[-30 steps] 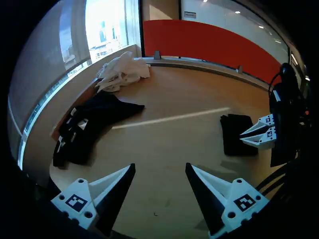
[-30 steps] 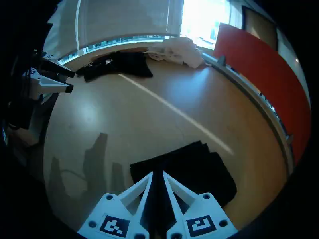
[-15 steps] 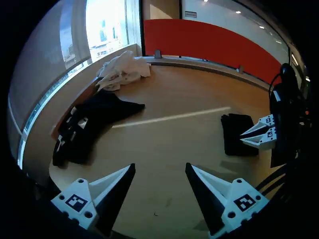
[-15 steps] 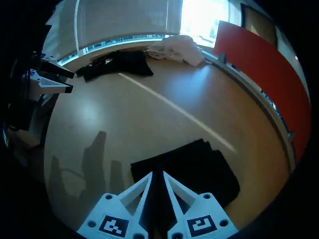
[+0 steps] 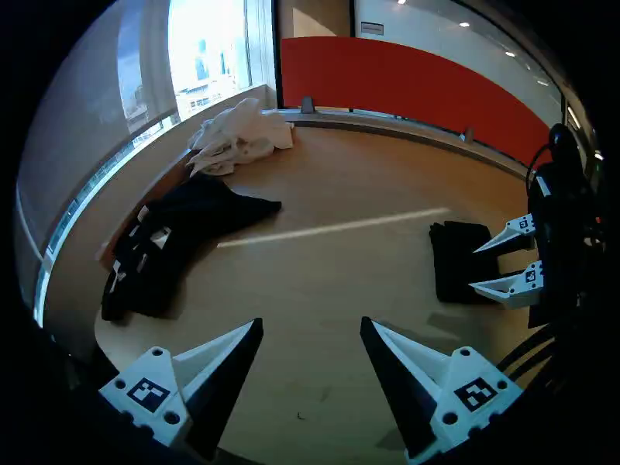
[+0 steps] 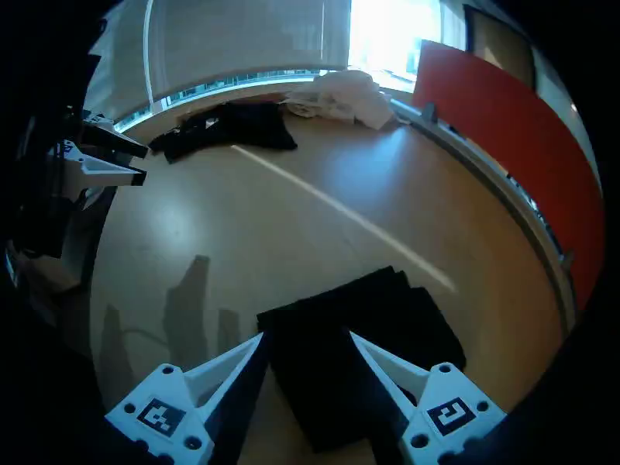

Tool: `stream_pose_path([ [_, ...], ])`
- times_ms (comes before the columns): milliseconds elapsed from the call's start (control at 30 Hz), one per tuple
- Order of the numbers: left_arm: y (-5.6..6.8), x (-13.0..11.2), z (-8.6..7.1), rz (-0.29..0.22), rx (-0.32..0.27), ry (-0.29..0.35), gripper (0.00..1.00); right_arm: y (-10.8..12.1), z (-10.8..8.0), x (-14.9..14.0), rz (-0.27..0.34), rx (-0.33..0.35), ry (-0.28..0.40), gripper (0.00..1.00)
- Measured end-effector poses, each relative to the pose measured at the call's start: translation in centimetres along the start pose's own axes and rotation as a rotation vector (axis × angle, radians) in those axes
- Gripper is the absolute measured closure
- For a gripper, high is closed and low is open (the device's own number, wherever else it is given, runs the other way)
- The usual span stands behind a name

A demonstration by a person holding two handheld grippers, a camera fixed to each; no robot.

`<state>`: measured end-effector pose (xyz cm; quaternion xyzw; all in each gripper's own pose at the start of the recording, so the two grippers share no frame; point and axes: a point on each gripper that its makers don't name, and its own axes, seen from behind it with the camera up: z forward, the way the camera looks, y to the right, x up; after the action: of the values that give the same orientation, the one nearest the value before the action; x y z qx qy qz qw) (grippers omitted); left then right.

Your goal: Fold towel

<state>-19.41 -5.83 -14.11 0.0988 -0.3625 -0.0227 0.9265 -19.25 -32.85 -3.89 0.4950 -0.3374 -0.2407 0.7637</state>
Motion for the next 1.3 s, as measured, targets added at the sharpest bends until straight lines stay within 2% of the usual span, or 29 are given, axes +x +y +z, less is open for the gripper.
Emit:
stream_pose_path([
  [367, 0.3, 0.1, -0.1, 0.004, 0.002, 0.004, 0.07, 0.1, -1.3, -1.7, 0.028, -0.024, -0.004, 0.33],
  [900, 1.1, 0.4, 0.1, 0.018, -0.005, 0.008, 0.07, 1.3, -4.3, -6.9, 0.088, -0.085, -0.038, 0.33],
  [1300, 1.7, 0.3, 0.0, 0.026, -0.011, 0.007, 0.07, 1.7, -5.0, -9.5, 0.125, -0.119, -0.063, 0.34],
])
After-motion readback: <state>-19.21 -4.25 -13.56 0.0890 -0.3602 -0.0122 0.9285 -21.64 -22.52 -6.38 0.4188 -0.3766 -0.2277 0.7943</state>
